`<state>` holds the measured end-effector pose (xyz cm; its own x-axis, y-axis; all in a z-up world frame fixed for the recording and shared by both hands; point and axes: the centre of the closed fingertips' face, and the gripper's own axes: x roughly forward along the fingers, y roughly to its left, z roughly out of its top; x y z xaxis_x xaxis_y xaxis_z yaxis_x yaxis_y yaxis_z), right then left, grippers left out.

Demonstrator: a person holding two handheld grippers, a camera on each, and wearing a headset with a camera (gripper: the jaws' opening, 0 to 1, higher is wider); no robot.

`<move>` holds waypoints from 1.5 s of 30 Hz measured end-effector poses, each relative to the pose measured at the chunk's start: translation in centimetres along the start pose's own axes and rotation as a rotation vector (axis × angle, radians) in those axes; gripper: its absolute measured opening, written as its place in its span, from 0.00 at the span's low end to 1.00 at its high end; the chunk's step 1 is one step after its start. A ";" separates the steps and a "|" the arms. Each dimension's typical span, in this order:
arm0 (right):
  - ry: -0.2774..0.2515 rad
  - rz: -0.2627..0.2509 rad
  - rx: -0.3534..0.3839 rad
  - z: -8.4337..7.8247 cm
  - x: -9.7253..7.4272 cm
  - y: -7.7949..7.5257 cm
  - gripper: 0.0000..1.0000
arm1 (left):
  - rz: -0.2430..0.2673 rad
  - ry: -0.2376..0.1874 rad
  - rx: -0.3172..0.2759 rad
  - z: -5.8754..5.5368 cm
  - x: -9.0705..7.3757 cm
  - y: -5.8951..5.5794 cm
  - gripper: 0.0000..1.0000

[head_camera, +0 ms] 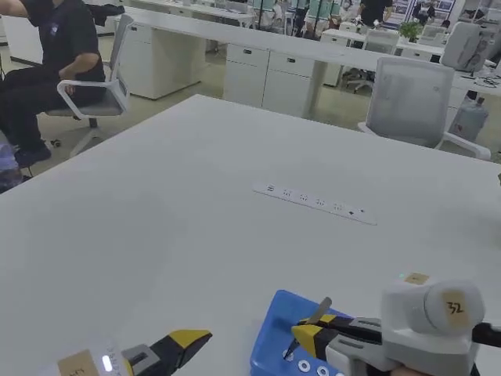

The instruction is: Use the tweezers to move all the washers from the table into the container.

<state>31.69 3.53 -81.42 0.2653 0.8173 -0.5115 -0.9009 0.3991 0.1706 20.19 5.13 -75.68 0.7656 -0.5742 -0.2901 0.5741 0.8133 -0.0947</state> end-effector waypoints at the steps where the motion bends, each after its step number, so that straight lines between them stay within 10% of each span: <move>1: 0.003 0.001 0.001 -0.1 0.1 0.0 0.03 | 0.000 0.001 0.001 0.0 0.0 0.0 0.76; 45: -0.029 0.011 -0.111 1.3 -0.9 1.7 0.03 | -0.045 -0.050 -0.132 0.9 -0.6 -0.2 0.79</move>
<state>30.34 4.02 -79.58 0.2635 0.8335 -0.4856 -0.9360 0.3428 0.0805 19.91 5.27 -74.62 0.7551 -0.6119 -0.2354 0.5677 0.7898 -0.2324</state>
